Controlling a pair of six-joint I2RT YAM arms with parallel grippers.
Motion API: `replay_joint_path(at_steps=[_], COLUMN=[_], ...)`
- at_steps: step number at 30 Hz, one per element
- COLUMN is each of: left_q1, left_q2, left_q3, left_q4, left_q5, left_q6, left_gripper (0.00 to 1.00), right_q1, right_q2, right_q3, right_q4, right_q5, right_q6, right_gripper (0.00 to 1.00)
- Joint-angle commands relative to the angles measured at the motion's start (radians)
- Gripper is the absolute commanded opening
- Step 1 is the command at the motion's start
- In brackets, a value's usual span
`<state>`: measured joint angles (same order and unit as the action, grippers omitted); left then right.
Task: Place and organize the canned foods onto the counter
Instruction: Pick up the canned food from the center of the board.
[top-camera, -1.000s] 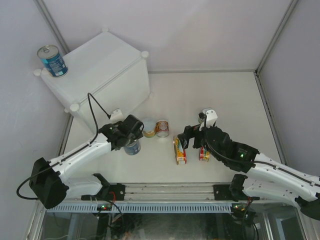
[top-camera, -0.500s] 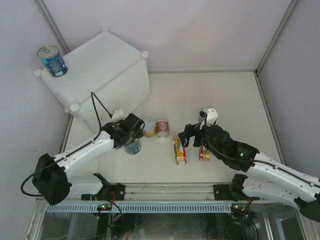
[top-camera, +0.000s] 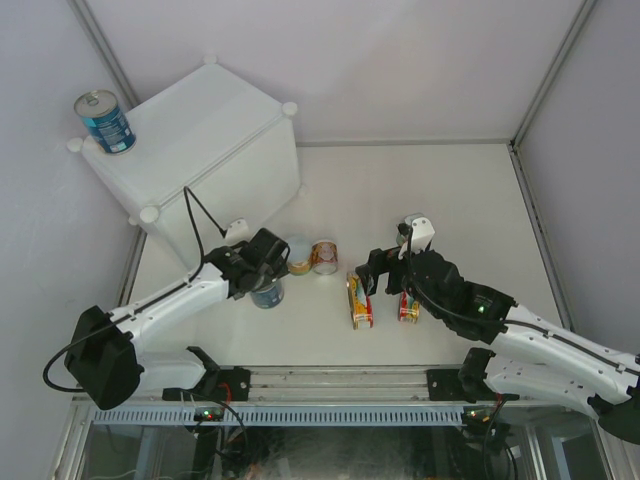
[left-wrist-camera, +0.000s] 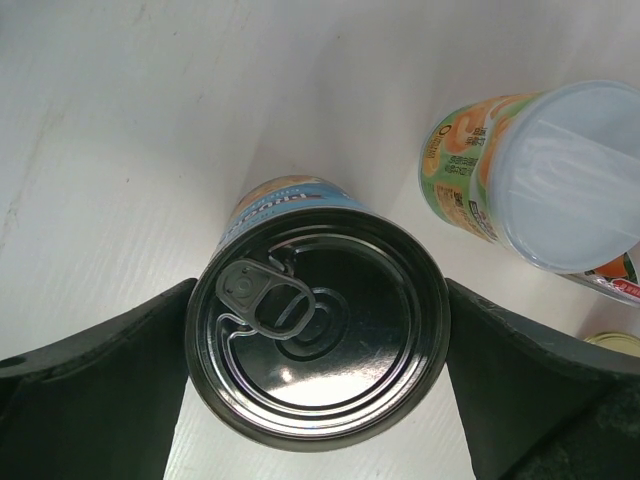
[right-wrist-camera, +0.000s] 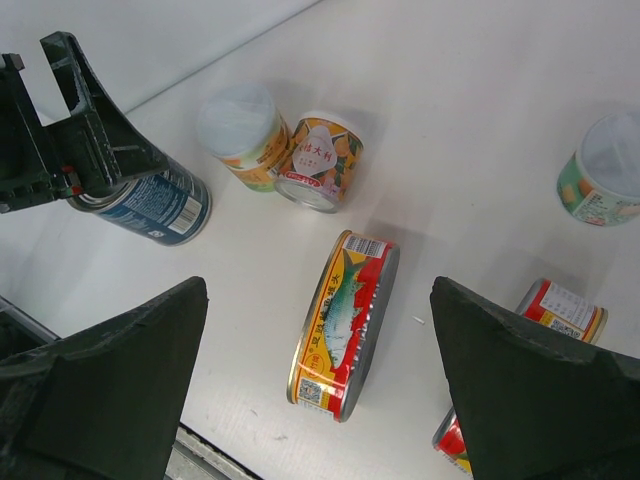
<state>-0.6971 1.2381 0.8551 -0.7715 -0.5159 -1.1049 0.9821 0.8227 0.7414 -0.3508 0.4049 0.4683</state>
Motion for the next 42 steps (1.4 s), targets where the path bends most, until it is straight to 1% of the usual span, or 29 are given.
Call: replay_joint_path(at_steps=[1,3,8,10,12,13,14,19,20,21,22,29,38,42], left_q1=[0.005,0.005,0.005,0.005,0.005,0.005,0.005,0.005,0.005,0.005,0.005,0.002,-0.024,-0.04], left_q2=[0.006,0.003,-0.002,-0.006,-0.02,-0.029,-0.038,-0.071,-0.075,-0.082,-0.088,-0.146,-0.187,-0.194], left_q3=[-0.028,-0.032,-0.039,-0.045,-0.054,-0.058,-0.061,-0.073,-0.072,-0.07,-0.069,-0.036,0.031,0.082], left_q4=[0.04,0.042,0.054,0.06,0.073,0.08,0.087,0.105,0.107,0.107,0.107,0.086,0.01,-0.028], left_q5=[0.033,0.034,0.045,0.054,0.067,0.07,0.073,0.09,0.096,0.1,0.101,0.083,0.005,-0.031], left_q6=[0.007,0.008,0.017,0.02,0.026,0.028,0.031,0.048,0.055,0.061,0.064,0.088,0.106,0.119], left_gripper=[1.0,1.0,0.95,0.91,0.83,0.78,0.71,0.28,0.16,0.06,0.01,0.0,0.0,0.0], right_q1=[-0.003,-0.004,-0.001,0.004,0.008,0.01,0.013,0.026,0.029,0.031,0.033,0.046,0.052,0.048], right_q2=[-0.008,-0.011,-0.014,-0.017,-0.019,-0.02,-0.021,-0.023,-0.023,-0.025,-0.025,-0.025,-0.024,-0.024], right_q3=[0.0,0.0,0.0,0.001,0.0,0.0,0.0,0.0,0.0,0.0,0.001,0.003,0.01,0.012], right_q4=[0.034,0.033,0.032,0.031,0.029,0.027,0.027,0.028,0.029,0.03,0.031,0.04,0.044,0.04], right_q5=[-0.002,-0.001,0.002,0.006,0.011,0.013,0.015,0.024,0.024,0.026,0.027,0.029,0.029,0.028], right_q6=[-0.004,-0.003,0.002,0.005,0.006,0.008,0.009,0.012,0.012,0.012,0.012,0.008,-0.001,-0.005], right_gripper=[0.92,0.92,0.92,0.92,0.92,0.92,0.92,0.92,0.91,0.91,0.92,0.91,0.91,0.91])
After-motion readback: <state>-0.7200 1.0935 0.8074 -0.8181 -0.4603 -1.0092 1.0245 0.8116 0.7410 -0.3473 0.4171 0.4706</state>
